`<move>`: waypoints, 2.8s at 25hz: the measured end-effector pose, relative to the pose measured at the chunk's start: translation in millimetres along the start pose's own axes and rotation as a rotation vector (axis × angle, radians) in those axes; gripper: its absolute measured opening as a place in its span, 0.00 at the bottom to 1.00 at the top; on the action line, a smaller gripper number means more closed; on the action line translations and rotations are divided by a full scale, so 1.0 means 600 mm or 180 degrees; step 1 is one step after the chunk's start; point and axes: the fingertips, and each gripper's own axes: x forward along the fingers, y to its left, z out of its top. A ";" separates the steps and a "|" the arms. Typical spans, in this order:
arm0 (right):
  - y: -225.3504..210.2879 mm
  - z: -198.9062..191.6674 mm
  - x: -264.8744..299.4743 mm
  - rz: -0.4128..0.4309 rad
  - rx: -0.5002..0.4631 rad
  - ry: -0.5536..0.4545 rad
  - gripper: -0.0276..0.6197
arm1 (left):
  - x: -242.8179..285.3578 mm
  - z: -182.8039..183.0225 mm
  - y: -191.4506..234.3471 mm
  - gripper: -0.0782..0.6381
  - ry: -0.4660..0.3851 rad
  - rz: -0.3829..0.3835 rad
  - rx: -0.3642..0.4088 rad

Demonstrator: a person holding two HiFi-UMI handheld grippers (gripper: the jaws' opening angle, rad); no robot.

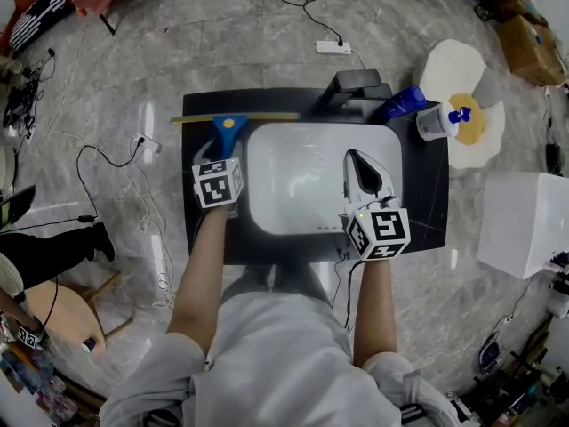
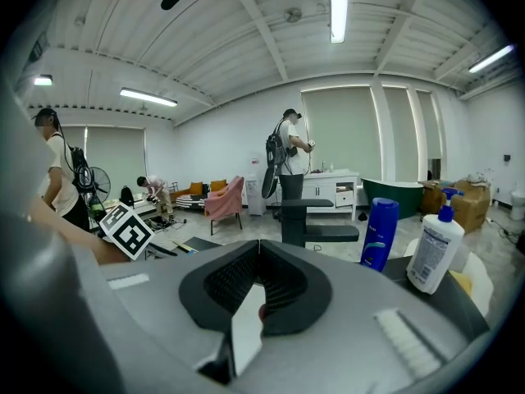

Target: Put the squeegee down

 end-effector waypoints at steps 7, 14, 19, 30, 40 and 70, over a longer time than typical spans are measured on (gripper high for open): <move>0.038 0.022 -0.044 -0.0022 -0.0022 -0.0137 0.05 | -0.084 0.011 0.007 0.36 -0.0243 -0.0070 0.0061; 0.091 0.054 -0.104 -0.0088 -0.0084 -0.0290 0.05 | -0.193 0.034 0.026 0.27 -0.0546 -0.0068 0.0106; 0.127 0.067 -0.142 -0.0137 -0.0084 -0.0381 0.05 | -0.263 0.039 0.038 0.24 -0.0732 -0.0048 0.0177; 0.180 0.089 -0.211 -0.0220 -0.0047 -0.0572 0.05 | -0.406 0.065 0.077 0.12 -0.1162 0.0016 0.0270; 0.229 0.100 -0.231 -0.0174 -0.0119 -0.0650 0.05 | -0.504 0.082 0.104 0.11 -0.1448 0.0040 0.0325; 0.239 0.122 -0.268 -0.0340 -0.0173 -0.0824 0.05 | -0.606 0.142 0.088 0.11 -0.2119 -0.0219 0.0595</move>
